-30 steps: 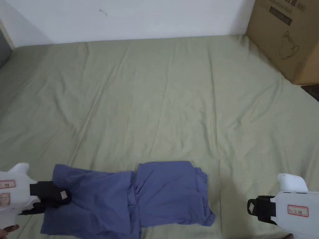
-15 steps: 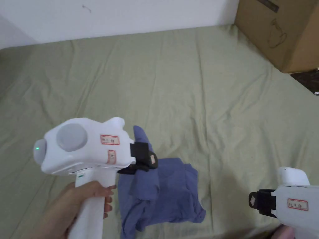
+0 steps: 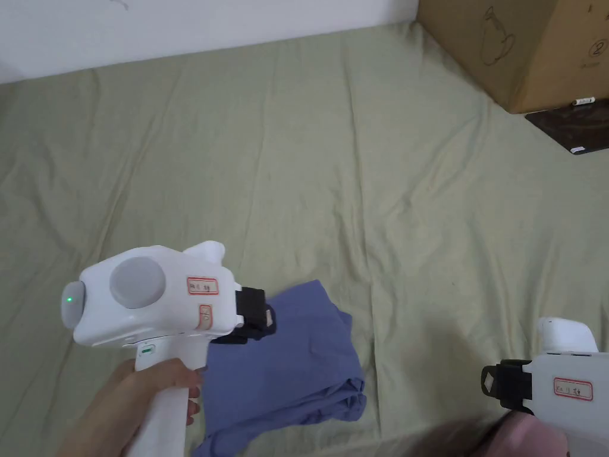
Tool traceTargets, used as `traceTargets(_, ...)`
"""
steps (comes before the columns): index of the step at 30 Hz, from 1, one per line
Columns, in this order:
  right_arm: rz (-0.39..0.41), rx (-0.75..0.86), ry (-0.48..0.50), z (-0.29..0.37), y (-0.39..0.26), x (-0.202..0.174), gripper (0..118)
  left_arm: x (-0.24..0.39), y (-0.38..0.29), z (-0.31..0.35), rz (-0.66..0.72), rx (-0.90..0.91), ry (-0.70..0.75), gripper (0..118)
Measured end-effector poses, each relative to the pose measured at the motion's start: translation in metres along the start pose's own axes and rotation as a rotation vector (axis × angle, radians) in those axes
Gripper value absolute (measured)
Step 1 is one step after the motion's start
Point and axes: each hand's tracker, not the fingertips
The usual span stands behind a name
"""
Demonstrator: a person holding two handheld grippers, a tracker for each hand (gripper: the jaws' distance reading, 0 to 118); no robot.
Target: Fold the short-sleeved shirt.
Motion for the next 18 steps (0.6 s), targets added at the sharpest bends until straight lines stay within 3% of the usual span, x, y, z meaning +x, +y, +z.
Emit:
traceTargets(4,-0.004,-0.002,0.02,-0.005,0.0,-0.005,6,-0.009,-0.004,-0.017,-0.002,-0.009,0.031,10)
traceTargets(7,0.003,-0.007,0.029,-0.007,0.0,-0.01,5,0.003,-0.009,-0.044,0.041,-0.083,-0.091,10)
traceTargets(12,0.021,-0.013,0.023,-0.006,0.0,-0.011,5,0.049,-0.03,-0.094,-0.082,-0.209,-0.09,10)
traceTargets(18,0.013,-0.022,0.014,-0.004,-0.004,-0.006,6,0.078,-0.036,-0.103,-0.097,-0.196,-0.126,10)
